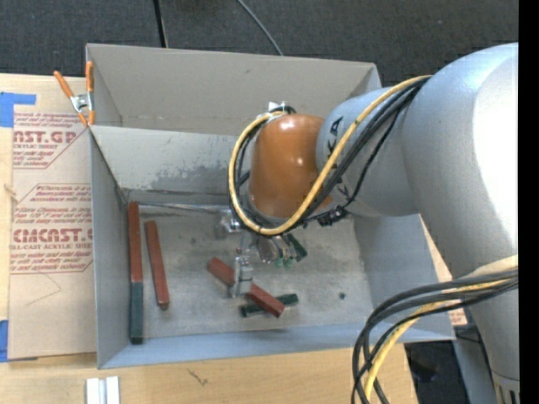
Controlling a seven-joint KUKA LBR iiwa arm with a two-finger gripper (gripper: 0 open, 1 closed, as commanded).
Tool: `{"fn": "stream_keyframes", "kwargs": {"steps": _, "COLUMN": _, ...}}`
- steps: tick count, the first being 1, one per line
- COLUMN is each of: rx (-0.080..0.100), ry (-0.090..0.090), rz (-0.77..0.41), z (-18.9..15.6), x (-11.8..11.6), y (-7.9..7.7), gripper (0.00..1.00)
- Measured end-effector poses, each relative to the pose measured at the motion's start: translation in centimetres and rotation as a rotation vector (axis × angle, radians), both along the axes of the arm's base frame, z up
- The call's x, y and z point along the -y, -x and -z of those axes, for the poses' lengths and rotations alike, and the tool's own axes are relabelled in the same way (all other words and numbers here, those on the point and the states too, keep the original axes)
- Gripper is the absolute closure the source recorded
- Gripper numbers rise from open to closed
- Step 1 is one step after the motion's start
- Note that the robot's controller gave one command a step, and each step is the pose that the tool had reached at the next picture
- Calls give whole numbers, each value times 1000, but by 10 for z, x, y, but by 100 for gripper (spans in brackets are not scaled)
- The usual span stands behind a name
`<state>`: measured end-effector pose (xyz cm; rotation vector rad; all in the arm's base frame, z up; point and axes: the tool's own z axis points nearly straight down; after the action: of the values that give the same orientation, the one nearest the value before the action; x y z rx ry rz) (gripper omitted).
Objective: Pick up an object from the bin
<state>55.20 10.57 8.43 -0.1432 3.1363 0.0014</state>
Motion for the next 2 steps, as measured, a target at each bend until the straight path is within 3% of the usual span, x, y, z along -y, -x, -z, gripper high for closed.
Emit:
{"fn": "stream_keyframes", "kwargs": {"steps": 1, "rx": -3, "ry": 0, "rz": 85, "z": 12, "x": 7, "y": 32, "gripper": 100}}
{"fn": "stream_keyframes", "kwargs": {"steps": 2, "rx": -3, "ry": 0, "rz": 86, "z": 12, "x": 7, "y": 32, "gripper": 100}}
